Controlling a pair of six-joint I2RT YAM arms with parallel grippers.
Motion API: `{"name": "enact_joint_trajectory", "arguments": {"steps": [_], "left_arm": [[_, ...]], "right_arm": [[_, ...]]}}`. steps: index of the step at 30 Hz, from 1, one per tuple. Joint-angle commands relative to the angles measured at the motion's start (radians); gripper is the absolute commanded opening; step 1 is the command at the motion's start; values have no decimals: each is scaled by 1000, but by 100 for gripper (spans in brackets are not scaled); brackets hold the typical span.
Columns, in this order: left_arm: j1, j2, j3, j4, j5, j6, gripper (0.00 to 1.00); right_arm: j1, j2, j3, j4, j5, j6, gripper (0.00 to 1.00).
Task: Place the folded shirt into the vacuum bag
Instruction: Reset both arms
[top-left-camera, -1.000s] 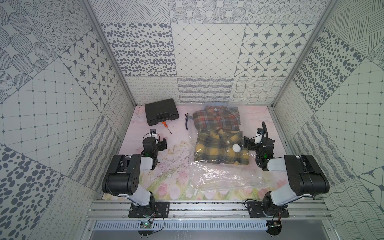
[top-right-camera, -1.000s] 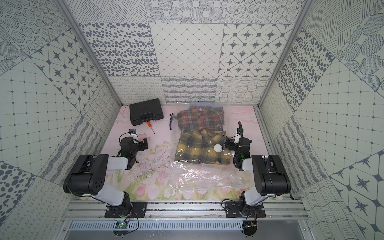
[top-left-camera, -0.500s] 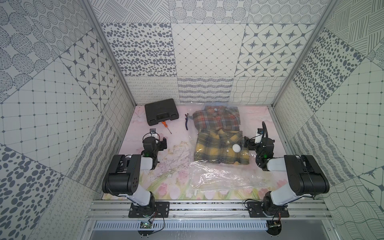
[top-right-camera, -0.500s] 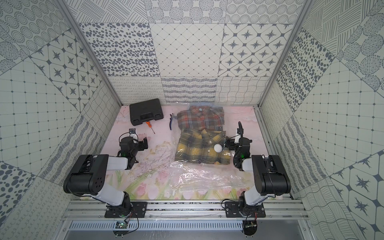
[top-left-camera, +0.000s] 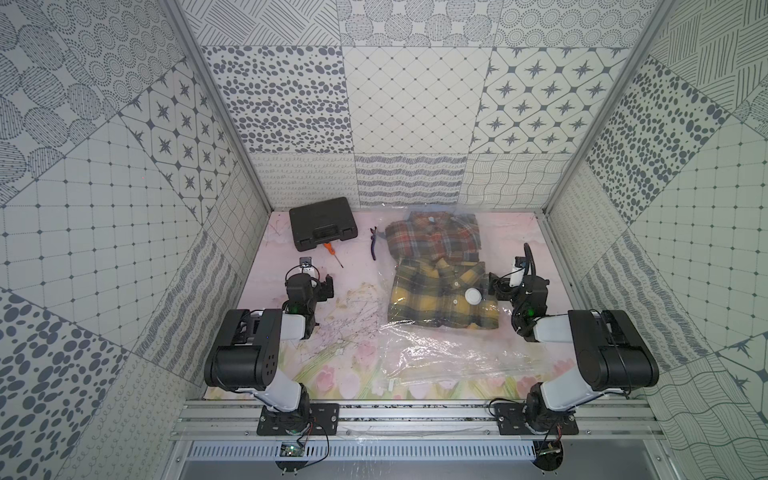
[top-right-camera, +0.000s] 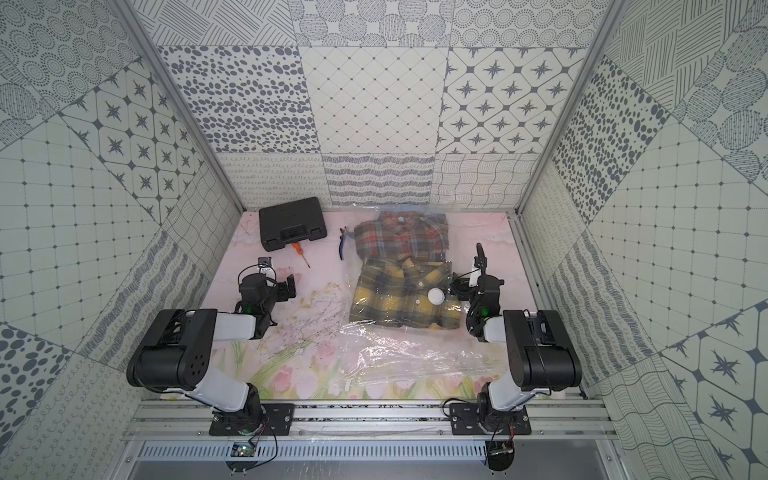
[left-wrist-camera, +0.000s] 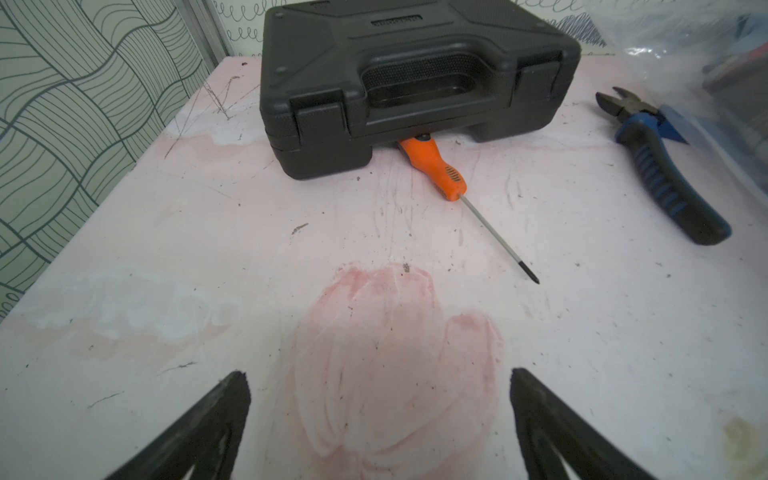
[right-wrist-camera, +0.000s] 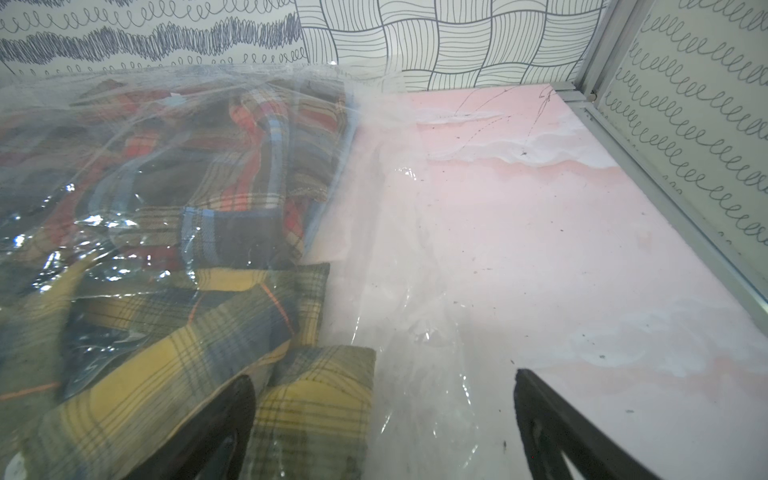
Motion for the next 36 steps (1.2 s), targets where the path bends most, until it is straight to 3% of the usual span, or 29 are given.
{"name": "enact_joint_trajectory", "arguments": {"steps": [1,36], "left_arm": [[2,2,0,35,11,-7,99],[-5,2,-1,35,4,0,99]], "right_arm": [[6,-6,26,43,11,-12,98],[11,-6,28,37,11,-18,98]]}}
